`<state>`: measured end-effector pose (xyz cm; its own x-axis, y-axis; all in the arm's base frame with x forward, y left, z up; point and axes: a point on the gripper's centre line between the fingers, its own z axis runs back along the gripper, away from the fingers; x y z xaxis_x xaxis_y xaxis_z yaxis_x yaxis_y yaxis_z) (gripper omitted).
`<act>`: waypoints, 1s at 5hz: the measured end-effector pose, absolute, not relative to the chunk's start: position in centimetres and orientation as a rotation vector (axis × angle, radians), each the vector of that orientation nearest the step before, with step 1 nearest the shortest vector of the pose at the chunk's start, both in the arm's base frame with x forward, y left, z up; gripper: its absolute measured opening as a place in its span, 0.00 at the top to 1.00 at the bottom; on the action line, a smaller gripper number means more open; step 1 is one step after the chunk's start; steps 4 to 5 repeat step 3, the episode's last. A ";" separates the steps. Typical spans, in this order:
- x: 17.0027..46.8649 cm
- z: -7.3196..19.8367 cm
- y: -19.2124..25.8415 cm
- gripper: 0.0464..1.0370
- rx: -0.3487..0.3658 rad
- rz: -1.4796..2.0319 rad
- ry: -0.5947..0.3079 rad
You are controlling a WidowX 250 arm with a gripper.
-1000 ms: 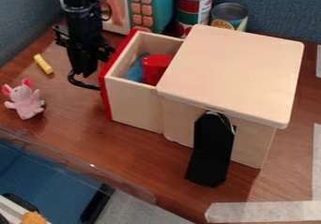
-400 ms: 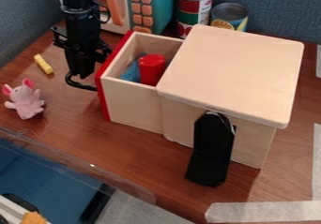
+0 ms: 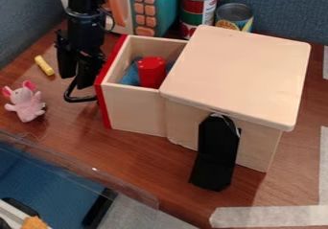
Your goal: Open the drawer
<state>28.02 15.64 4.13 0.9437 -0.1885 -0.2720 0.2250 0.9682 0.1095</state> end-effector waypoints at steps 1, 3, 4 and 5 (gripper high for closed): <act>27.8 4.7 15.2 0.03 0.122 -0.228 0.271; 28.6 10.7 12.6 0.04 0.163 -0.240 0.143; 28.6 10.7 12.6 0.04 0.163 -0.240 0.143; 28.6 10.7 12.6 0.04 0.163 -0.240 0.143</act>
